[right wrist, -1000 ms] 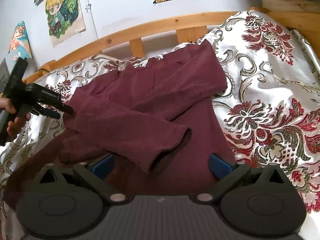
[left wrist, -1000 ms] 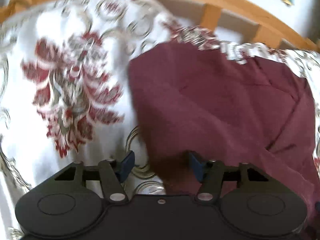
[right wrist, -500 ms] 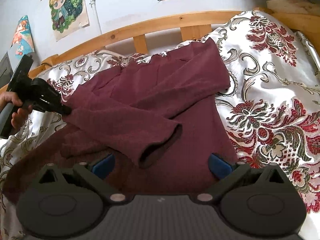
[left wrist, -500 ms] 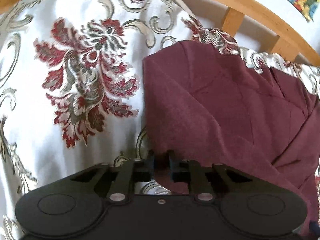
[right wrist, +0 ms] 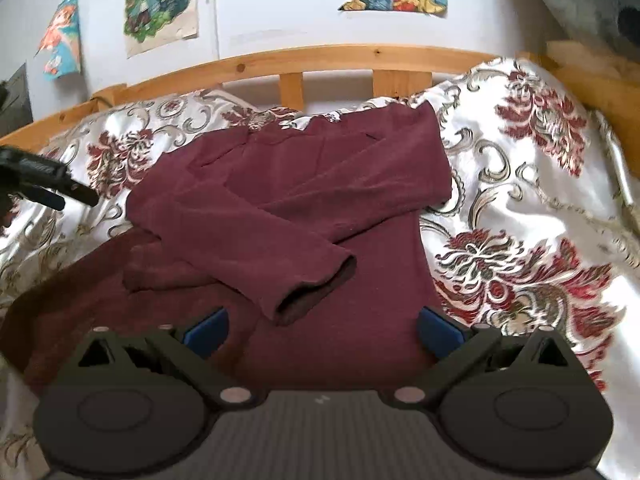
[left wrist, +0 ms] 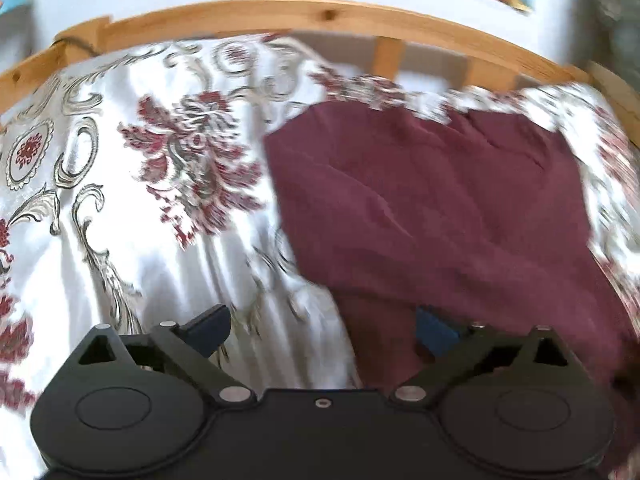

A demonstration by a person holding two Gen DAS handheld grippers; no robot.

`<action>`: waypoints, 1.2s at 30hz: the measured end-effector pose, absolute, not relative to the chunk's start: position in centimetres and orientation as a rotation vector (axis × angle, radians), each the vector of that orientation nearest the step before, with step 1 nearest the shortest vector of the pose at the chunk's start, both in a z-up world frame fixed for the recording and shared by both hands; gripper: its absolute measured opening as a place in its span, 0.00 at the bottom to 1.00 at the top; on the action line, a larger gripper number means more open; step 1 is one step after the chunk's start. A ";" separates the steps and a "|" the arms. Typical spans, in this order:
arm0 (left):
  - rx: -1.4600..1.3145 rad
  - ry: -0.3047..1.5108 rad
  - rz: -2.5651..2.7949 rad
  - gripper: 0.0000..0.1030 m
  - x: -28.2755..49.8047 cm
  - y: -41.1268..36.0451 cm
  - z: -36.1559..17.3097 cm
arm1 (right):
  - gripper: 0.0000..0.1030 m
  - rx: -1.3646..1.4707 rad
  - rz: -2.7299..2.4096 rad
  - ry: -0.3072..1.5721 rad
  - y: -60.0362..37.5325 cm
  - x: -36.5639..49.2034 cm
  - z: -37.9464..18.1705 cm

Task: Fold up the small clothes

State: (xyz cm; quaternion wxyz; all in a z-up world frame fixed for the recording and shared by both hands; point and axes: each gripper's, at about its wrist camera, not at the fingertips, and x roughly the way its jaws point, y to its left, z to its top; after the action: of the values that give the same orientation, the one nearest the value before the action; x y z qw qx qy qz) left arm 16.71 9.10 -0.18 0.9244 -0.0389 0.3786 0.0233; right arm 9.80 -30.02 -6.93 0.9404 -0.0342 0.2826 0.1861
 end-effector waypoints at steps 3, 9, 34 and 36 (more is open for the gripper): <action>-0.064 0.761 -0.018 0.98 13.3 8.2 -0.4 | 1.00 -0.145 0.395 0.594 -29.6 8.8 -5.9; 0.094 0.679 -0.177 0.99 7.3 5.9 -0.4 | 1.00 -0.373 0.429 0.613 -29.9 5.2 -4.5; 0.811 0.696 -0.369 1.00 2.0 -2.2 -7.3 | 1.00 -1.012 0.330 0.530 -27.0 -1.1 -9.5; 0.818 0.697 -0.356 0.99 1.8 -2.1 -7.2 | 1.00 -1.064 0.290 0.510 -27.0 -1.1 -10.0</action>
State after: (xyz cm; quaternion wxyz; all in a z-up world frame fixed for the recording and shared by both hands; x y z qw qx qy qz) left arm 1.77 -2.13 -7.21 0.8440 0.3876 0.3303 -0.1684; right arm -1.05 -26.97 -10.04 0.8210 -0.5000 0.2396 0.1363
